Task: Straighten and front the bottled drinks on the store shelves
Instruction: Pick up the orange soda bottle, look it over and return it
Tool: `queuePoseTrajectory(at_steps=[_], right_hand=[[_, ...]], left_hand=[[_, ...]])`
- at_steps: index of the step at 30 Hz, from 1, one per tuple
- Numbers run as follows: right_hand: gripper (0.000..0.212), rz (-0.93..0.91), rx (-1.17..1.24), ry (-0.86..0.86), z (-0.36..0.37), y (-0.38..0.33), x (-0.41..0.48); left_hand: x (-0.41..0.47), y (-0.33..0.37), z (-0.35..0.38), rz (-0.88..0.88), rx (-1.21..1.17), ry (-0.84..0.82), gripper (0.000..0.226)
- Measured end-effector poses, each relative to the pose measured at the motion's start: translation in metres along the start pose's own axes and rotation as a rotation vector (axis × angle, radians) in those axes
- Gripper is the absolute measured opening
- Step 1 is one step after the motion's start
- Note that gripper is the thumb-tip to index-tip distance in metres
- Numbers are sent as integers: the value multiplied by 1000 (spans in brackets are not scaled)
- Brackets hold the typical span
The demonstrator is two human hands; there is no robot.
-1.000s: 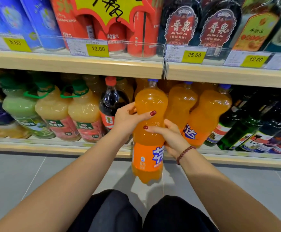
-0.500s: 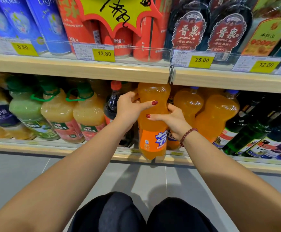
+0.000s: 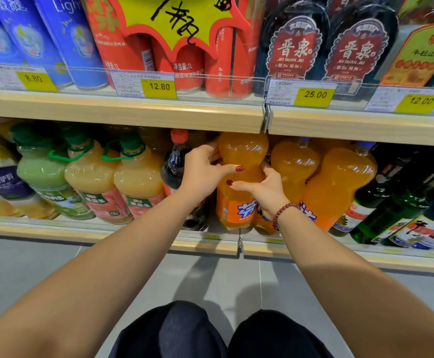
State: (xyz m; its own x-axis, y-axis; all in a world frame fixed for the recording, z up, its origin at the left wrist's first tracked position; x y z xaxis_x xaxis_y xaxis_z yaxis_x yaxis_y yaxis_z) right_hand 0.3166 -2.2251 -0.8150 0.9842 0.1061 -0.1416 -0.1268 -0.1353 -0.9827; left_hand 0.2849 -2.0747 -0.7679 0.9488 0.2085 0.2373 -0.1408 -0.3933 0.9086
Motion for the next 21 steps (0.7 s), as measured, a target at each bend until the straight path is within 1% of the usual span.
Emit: queuePoseTrajectory(at_steps=[3,6,9,12,14,17,21], right_hand=[[82,-8,-22,-34,1,11,0],[76,-11,-63,-54,0,21,1],[74,-24,-148,-62,-1,27,2],[64,-54,-237,-77,-3,26,3],[64,-71,-284,-88,-3,25,2],[72,-113,-326,-114,-4,24,-3],[75,-146,-298,-197,-14,20,-11]], left_hand=[[-7,-12,0,14,19,2,35],[-13,-20,4,37,1,-19,33],[-19,-30,10,33,-37,-45,43],[-23,-36,15,42,-48,-40,49],[-23,-38,16,52,-45,-33,48],[-25,-41,14,55,-43,-45,51],[-30,-45,12,92,66,-75,58]])
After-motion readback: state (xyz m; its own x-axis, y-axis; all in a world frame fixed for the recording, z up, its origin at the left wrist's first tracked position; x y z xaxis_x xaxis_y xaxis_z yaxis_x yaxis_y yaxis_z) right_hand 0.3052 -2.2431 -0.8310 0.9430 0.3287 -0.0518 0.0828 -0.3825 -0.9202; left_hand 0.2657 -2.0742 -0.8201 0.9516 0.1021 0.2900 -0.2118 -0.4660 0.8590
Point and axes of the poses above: each hand's wrist, its own x-axis towards the middle knuckle, its own z-axis out of the palm, y = z × x, the point moved 1 cm from there along x, towards the middle knuckle, and after that the axes turned 1 degree about x, right-handed, at the moved point
